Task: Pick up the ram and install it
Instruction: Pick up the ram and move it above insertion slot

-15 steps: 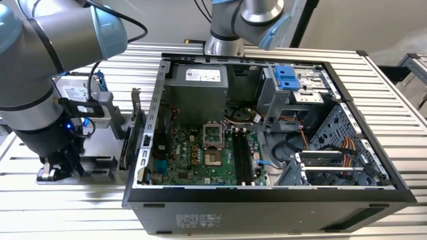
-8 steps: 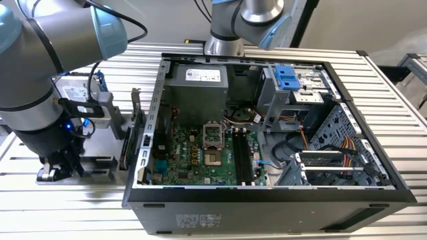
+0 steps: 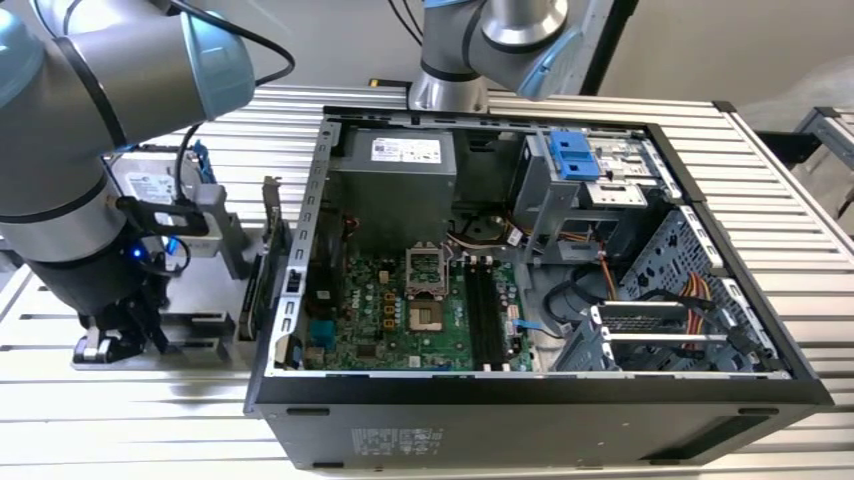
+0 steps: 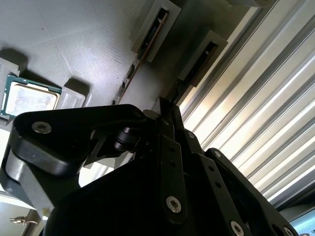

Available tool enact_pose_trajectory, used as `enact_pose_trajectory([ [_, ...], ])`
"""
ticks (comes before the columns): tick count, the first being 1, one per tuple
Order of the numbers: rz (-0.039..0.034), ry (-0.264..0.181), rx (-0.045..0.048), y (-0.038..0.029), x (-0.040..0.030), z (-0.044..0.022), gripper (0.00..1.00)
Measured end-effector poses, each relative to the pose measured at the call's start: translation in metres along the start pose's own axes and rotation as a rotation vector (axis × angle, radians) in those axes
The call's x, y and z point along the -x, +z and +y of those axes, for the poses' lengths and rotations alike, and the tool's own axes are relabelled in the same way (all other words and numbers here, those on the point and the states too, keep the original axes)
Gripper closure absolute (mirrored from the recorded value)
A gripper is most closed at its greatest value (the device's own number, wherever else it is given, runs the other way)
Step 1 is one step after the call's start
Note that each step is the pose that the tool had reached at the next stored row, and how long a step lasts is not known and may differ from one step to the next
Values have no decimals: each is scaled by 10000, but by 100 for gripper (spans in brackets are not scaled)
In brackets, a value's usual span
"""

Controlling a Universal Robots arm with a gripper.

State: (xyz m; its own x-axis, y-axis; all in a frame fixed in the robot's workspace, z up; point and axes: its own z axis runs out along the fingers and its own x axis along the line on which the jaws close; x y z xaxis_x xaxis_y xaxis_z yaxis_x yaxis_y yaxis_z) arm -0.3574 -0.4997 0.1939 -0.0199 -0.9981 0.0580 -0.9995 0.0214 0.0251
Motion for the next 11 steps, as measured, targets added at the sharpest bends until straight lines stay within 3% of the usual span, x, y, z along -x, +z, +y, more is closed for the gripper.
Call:
enact_pose_trajectory([
  [11, -1, 0, -1, 0, -7, 0, 100],
])
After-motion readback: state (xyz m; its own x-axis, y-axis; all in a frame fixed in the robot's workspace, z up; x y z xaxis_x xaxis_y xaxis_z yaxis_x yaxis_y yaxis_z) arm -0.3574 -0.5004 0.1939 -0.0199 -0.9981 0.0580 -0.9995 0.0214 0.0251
